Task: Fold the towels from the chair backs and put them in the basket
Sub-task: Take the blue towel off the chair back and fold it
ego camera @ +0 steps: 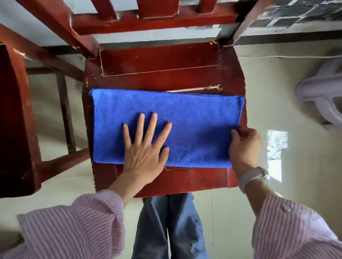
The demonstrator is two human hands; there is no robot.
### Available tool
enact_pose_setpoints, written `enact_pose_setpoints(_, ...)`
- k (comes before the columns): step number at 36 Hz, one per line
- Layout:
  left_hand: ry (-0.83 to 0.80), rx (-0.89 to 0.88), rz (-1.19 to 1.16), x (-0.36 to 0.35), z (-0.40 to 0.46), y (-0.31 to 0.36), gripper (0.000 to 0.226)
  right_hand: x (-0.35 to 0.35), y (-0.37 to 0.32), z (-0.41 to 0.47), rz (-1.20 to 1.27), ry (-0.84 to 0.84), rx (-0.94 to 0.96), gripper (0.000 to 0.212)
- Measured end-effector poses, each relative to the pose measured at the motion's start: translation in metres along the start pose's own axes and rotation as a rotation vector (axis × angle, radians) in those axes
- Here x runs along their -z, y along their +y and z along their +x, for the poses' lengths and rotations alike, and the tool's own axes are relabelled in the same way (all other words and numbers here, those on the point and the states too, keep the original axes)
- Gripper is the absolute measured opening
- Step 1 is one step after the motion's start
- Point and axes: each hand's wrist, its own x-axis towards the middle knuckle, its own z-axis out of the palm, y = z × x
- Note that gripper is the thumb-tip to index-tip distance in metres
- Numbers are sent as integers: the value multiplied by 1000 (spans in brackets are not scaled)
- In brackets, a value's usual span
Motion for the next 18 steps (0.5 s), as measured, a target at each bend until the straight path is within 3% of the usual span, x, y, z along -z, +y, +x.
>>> enact_pose_setpoints(7, -69, 40, 29, -5, 1, -1, 60, -2, -6, 10, -52, -99, -56, 16)
enact_pose_setpoints(10, -105, 35, 40, -1, 1, -1, 60, 0, -9, 12, -117, -164, -57, 32)
enact_pose_setpoints(13, -134, 44, 43, 3, 2, 0, 61, 0, -12, 7, -189, -184, -42, 22)
enact_pose_setpoints(18, -205, 42, 43, 10, 3, 0, 65, 6, -13, -4, 5, -201, -73, 10)
